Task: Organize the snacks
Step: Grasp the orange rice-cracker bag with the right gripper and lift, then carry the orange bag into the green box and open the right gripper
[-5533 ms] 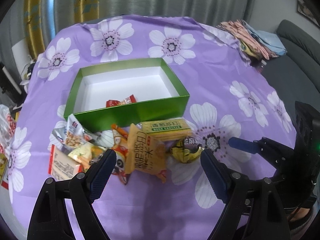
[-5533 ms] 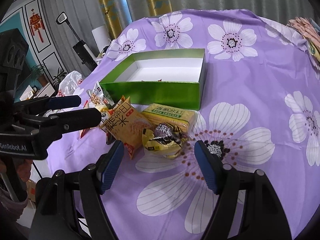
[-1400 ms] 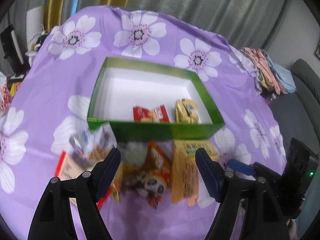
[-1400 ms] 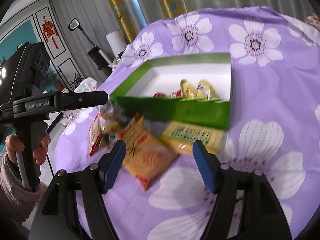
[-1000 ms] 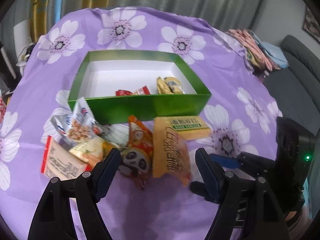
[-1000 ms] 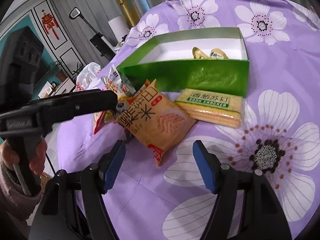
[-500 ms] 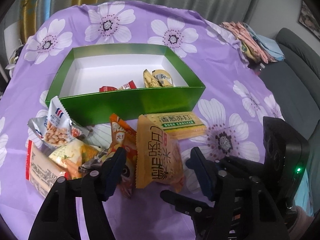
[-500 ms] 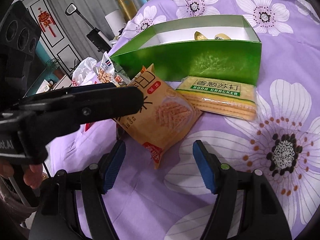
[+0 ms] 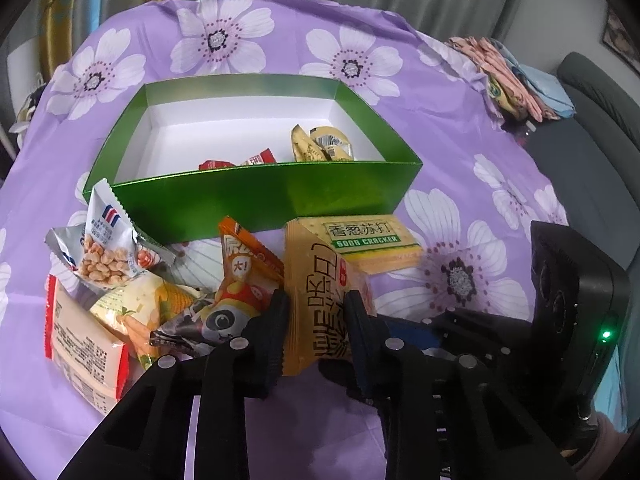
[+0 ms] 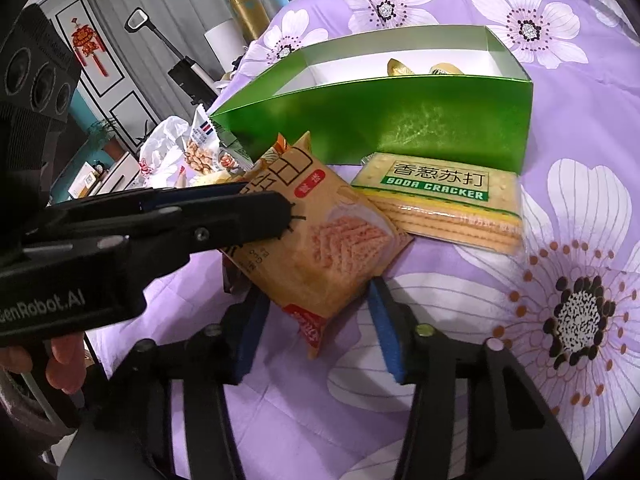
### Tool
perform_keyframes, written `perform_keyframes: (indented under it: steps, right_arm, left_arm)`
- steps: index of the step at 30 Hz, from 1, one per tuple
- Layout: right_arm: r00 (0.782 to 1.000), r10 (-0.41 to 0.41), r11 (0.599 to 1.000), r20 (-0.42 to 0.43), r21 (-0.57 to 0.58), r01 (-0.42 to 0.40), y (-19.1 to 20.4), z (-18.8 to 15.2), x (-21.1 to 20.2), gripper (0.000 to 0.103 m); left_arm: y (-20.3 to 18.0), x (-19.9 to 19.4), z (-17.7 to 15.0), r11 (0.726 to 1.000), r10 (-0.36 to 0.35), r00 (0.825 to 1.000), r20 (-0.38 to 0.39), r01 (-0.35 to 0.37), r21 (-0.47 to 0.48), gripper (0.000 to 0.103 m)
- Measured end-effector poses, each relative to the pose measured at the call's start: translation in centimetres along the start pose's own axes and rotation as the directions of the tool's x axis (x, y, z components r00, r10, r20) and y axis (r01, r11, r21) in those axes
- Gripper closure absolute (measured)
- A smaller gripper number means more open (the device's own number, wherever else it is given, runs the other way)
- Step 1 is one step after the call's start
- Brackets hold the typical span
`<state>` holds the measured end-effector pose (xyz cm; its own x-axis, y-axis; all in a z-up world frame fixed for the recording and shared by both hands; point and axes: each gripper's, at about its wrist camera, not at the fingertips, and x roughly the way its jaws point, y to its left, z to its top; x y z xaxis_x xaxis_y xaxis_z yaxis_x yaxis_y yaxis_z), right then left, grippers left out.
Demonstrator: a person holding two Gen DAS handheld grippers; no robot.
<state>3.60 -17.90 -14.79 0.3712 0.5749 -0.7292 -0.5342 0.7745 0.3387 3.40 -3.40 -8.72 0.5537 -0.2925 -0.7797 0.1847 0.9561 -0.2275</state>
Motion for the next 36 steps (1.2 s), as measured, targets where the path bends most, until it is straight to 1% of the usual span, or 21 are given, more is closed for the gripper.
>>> perform_keyframes:
  steps: [1, 2, 8, 11, 22, 28, 36]
  right_arm:
    - [1.000, 0.006, 1.000, 0.000, -0.004, -0.006, 0.1, -0.1, 0.0, 0.063]
    - [1.000, 0.019, 1.000, -0.004, -0.009, -0.019, 0.1, -0.1, 0.0, 0.073]
    - [1.000, 0.019, 1.000, 0.014, -0.020, -0.019, 0.3, -0.3, -0.6, 0.077]
    - [0.999, 0.019, 0.999, 0.026, -0.026, -0.019, 0.7, -0.3, -1.7, 0.078]
    - [0.993, -0.004, 0.997, 0.120, -0.071, 0.013, 2.5, 1.5, -6.1, 0.078]
    - [0.987, -0.026, 0.994, 0.157, -0.102, 0.042, 3.2, 2.9, -7.6, 0.078]
    - [0.976, -0.039, 0.989, 0.212, -0.133, 0.068, 3.8, 5.1, -9.0, 0.078]
  left_arm:
    - [-0.1, 0.0, 0.0, 1.000, -0.002, 1.000, 0.002, 0.002, 0.005, 0.075]
    - [-0.2, -0.1, 0.0, 1.000, -0.002, 1.000, 0.004, 0.002, 0.009, 0.075]
    - [-0.7, -0.9, 0.1, 1.000, -0.002, 1.000, 0.017, 0.002, 0.019, 0.075]
    - [-1.0, -1.9, 0.2, 1.000, -0.011, 0.999, 0.034, 0.010, 0.018, 0.075]
    - [-2.5, -5.9, 1.7, 0.999, -0.031, 0.990, 0.135, 0.025, 0.048, 0.075]
    - [-3.0, -7.4, 2.9, 0.998, -0.034, 0.984, 0.176, 0.022, 0.066, 0.075]
    - [-2.5, -8.7, 5.0, 0.998, -0.044, 0.974, 0.221, 0.033, 0.055, 0.075]
